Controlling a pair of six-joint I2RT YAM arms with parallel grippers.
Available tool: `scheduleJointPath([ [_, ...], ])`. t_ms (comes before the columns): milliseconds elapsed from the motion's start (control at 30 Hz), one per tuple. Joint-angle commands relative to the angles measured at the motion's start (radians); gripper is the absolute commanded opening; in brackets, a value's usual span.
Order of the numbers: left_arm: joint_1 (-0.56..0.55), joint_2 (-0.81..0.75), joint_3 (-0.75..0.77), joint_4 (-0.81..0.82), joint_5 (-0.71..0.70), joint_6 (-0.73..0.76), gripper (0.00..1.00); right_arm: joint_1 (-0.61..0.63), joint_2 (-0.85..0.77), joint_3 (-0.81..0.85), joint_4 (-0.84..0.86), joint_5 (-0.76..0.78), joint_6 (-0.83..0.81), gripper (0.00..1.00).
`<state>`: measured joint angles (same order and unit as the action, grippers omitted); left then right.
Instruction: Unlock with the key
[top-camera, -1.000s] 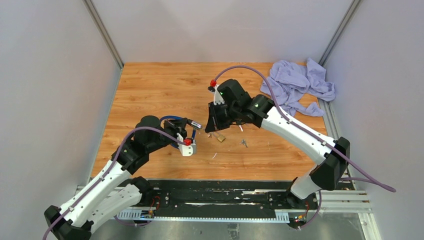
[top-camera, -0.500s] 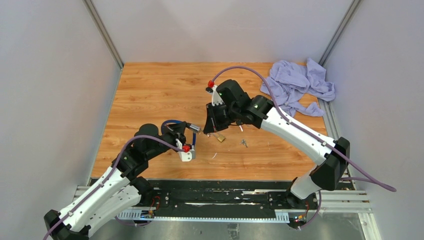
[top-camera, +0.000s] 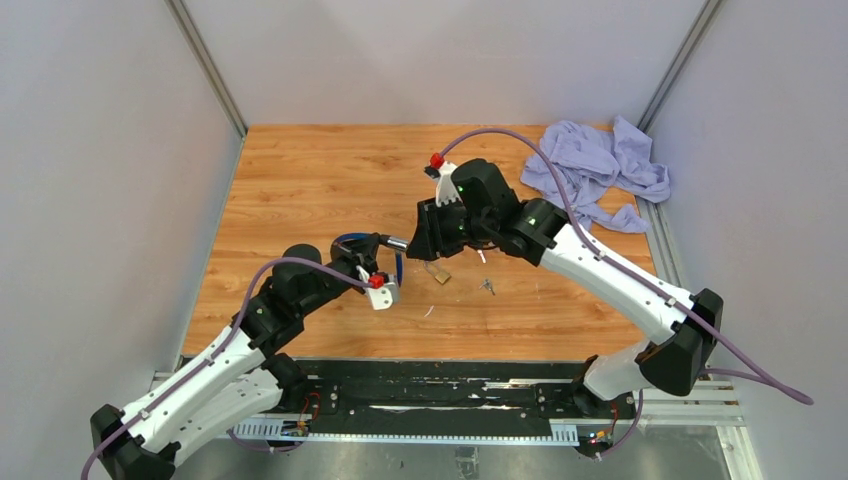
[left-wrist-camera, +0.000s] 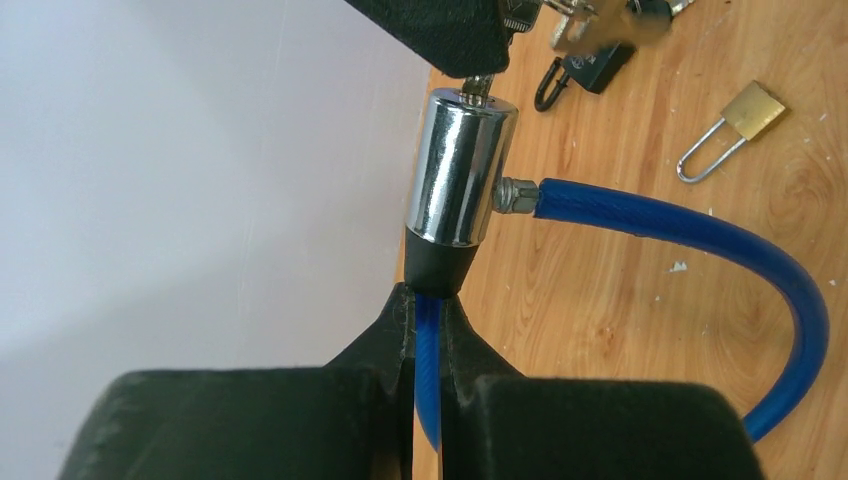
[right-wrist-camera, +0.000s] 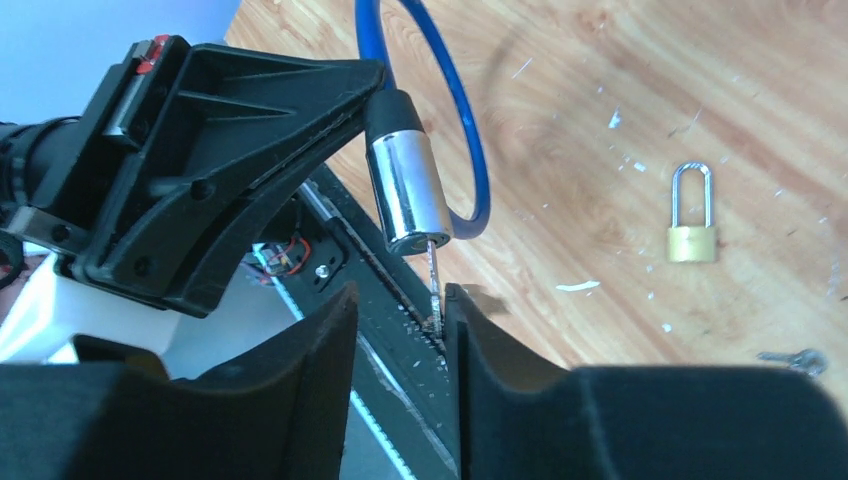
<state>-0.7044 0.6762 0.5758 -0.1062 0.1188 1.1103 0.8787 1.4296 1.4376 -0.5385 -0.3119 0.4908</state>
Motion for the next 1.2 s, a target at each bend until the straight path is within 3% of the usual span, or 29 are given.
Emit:
scheduleJointPath([
  [0,-0.012,-0.031,0.038,0.089,0.013,-0.040,0.00,-0.017,-0.026,0.022,0.017,0.016,-0.019,0.42],
  [267,-0.012,-0.041,0.029,0.079,0.008,-0.022,0.00,-0.038,-0.049,0.078,-0.080,0.040,-0.075,0.66],
  [433,-0.012,-0.034,0.039,0.077,0.024,-0.044,0.00,-0.056,-0.064,0.109,-0.119,0.050,-0.093,0.74],
  [633,-0.012,-0.011,0.076,0.072,0.005,-0.119,0.00,-0.071,-0.117,0.095,-0.114,0.039,-0.112,0.77],
  [900,-0.012,0.047,0.174,0.085,-0.025,-0.295,0.00,-0.078,-0.227,-0.057,-0.018,0.051,-0.100,0.78],
  [1033,-0.012,0.059,0.209,0.095,-0.018,-0.356,0.00,-0.079,-0.265,-0.154,0.066,0.017,-0.081,0.75],
  [1167,-0.012,0.063,0.236,0.103,-0.012,-0.403,0.00,-0.078,-0.305,-0.287,0.255,-0.038,-0.061,0.69],
])
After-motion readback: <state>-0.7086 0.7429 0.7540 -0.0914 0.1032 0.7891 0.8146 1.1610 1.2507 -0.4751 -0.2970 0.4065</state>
